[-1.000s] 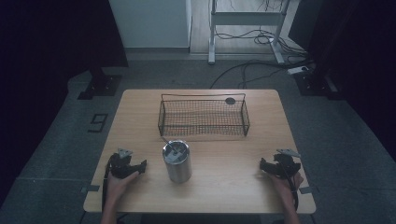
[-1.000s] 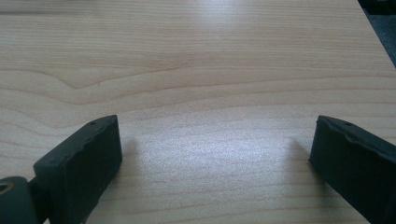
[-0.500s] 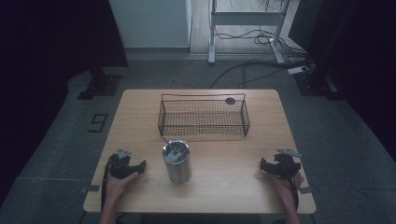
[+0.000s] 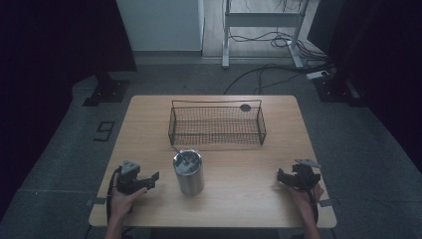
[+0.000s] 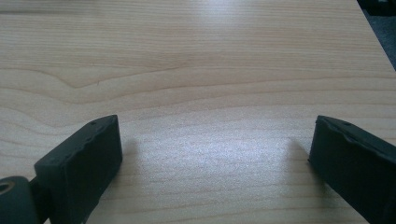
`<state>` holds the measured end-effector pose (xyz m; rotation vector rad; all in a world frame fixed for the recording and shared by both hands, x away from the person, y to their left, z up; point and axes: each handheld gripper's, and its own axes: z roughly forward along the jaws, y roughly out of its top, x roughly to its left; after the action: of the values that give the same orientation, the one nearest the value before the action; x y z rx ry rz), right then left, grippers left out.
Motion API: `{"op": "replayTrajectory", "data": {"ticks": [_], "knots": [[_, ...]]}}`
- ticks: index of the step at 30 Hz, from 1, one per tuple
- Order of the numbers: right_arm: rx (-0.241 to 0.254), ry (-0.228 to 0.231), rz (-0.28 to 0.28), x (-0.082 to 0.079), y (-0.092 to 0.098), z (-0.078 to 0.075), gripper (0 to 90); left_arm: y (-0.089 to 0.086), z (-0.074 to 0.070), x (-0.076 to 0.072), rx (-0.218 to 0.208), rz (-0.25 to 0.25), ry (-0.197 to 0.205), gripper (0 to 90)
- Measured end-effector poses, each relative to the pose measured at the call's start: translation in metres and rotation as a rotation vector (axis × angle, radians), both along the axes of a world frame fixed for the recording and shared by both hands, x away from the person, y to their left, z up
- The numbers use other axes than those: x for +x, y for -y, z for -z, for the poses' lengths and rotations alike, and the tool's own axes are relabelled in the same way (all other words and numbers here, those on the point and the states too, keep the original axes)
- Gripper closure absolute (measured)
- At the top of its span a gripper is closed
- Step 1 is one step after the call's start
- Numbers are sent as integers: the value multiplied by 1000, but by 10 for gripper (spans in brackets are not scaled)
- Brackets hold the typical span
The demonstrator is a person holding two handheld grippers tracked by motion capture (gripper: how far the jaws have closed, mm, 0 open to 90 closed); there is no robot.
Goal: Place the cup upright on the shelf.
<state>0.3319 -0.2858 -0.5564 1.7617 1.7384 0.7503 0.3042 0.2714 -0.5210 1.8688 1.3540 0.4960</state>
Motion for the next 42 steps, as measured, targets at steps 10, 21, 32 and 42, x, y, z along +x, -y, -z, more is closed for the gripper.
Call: {"op": "replayTrajectory", "data": {"ticks": [10,21,32,42], "knots": [[-2,1,4,0,0,0,28,8,-21,-16,-46,69,36,112],[-3,1,5,-1,-1,0,32,27,-40,-30,-68,174,100,57],[-3,4,14,-2,-2,0,41,44,-52,-38,-119,264,112,28],[-5,8,18,-3,-2,0,49,59,-57,-41,-111,293,129,20]]}}
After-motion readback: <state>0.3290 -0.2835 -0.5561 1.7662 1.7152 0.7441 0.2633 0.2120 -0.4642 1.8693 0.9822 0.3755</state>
